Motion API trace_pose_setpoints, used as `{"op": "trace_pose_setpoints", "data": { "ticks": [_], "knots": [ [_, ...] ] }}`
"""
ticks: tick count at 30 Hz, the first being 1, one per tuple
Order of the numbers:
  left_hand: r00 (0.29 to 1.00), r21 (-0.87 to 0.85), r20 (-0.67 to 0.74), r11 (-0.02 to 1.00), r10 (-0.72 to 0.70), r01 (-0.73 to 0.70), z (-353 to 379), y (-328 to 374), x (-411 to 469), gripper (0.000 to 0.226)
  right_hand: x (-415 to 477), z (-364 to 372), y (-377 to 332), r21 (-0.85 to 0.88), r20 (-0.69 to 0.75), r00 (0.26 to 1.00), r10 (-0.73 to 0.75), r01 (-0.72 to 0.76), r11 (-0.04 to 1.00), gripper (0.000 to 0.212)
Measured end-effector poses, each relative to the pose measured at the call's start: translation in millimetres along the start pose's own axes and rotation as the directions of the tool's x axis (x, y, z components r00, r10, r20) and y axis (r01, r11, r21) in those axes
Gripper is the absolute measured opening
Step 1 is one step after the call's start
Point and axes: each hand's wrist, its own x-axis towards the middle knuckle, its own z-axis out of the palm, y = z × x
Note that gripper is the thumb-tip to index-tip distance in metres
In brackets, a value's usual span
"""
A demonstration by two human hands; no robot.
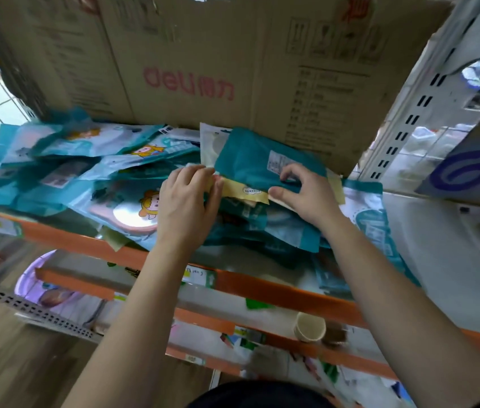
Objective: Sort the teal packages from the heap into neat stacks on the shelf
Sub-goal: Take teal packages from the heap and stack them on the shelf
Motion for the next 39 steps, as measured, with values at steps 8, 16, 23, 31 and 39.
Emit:
{"op": "trace_pose_setpoints", "data": {
  "ticks": [8, 16, 23, 31, 39],
  "knots": [
    [1.0, -0.023, 0.0, 1.0, 0.012, -0.012, -2, 1, -2, 0.039, -3, 3, -6, -0.285, -0.1, 0.972, -0.211, 0.175, 0.942, 0.028],
    [1.0, -0.049, 0.0, 0.999, 0.021, -0.021, 1, 12, 11, 0.041, -2, -55, -23, -0.108, -0.427, 0.873, -0.236, 0.21, 0.972, 0.019],
    [0.999, -0.063, 0.034, 0.998, 0.008, -0.005, 5, 20, 20, 0.045, 1, -106, -30, 0.465, -0.504, 0.84, 0.2, 0.068, 0.883, 0.017],
    [0.999, -0.043, 0.047, 0.999, 0.022, -0.02, 9, 22, 22, 0.045, -4, -86, 5, 0.736, -0.275, 0.803, 0.528, -0.177, 0.653, 0.021],
    [0.998, -0.044, 0.056, 0.998, 0.039, -0.036, 12, 28, 32, 0.047, -17, -85, 24, 0.747, -0.214, 0.809, 0.547, -0.225, 0.625, 0.014]
  ]
}}
